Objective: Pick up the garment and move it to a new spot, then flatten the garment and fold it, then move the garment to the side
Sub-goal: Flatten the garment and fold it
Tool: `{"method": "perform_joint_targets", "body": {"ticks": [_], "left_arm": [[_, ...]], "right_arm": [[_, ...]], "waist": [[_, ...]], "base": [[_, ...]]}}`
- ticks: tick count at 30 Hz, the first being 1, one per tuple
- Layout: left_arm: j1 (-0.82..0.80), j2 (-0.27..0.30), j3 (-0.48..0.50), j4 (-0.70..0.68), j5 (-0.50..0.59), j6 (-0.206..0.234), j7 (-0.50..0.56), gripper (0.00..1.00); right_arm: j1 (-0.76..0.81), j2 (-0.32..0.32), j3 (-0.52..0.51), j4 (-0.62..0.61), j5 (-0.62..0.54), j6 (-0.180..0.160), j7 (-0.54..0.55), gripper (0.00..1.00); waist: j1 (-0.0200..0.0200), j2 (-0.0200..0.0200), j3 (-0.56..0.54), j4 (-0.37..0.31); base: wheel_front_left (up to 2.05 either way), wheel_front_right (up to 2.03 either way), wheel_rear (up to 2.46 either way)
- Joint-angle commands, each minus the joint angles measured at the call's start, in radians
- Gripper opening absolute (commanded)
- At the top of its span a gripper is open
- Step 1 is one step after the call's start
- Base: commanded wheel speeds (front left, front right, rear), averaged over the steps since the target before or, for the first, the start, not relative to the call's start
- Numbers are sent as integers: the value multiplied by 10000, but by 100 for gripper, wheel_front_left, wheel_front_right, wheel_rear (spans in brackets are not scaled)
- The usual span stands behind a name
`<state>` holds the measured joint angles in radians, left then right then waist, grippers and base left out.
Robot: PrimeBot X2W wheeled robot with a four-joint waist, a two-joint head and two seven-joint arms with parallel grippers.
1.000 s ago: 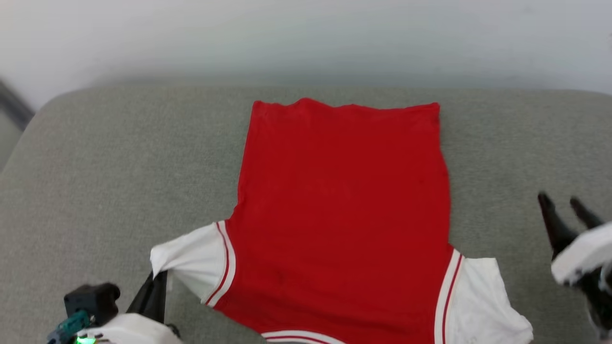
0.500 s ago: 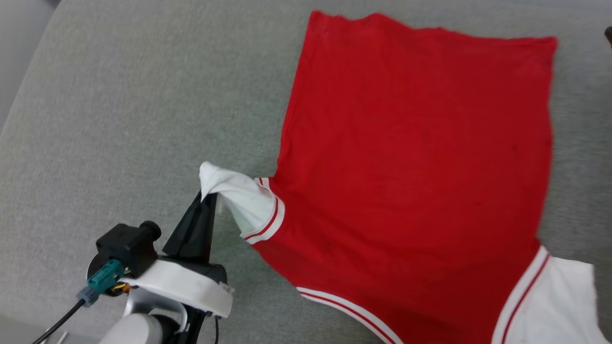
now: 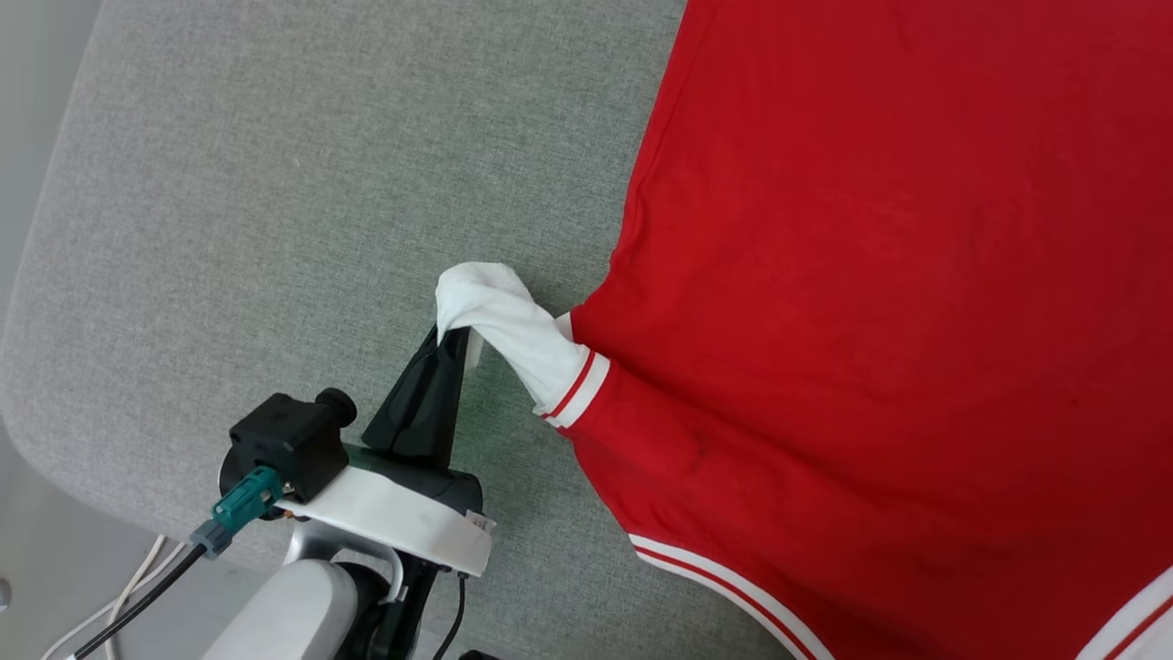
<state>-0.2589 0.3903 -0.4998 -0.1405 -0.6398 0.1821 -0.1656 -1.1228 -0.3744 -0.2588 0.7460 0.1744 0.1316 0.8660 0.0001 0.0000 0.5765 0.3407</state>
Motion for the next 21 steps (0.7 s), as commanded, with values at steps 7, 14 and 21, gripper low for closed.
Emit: {"method": "perform_joint_targets", "body": {"ticks": [7,14,21], "left_arm": [[-223,-44,-27,362,-77,-119,-101,0],[185,201,78,741,-199,44,41,0],[1219,736,588,826,-572,614,318,0]], "right_arm": [[494,582,-339,397,-562,-13,564,0],[518,124,745,-436,-378,-13,196,0],[2212,-501,2454,-1824,938,-14,248,0]], "waist": [[-1,0,-264,-37],[-1,0,-1502,-556],[-1,0,-3155,-1686]], "base": [[0,0,0],[0,0,0],[0,0,0]]}}
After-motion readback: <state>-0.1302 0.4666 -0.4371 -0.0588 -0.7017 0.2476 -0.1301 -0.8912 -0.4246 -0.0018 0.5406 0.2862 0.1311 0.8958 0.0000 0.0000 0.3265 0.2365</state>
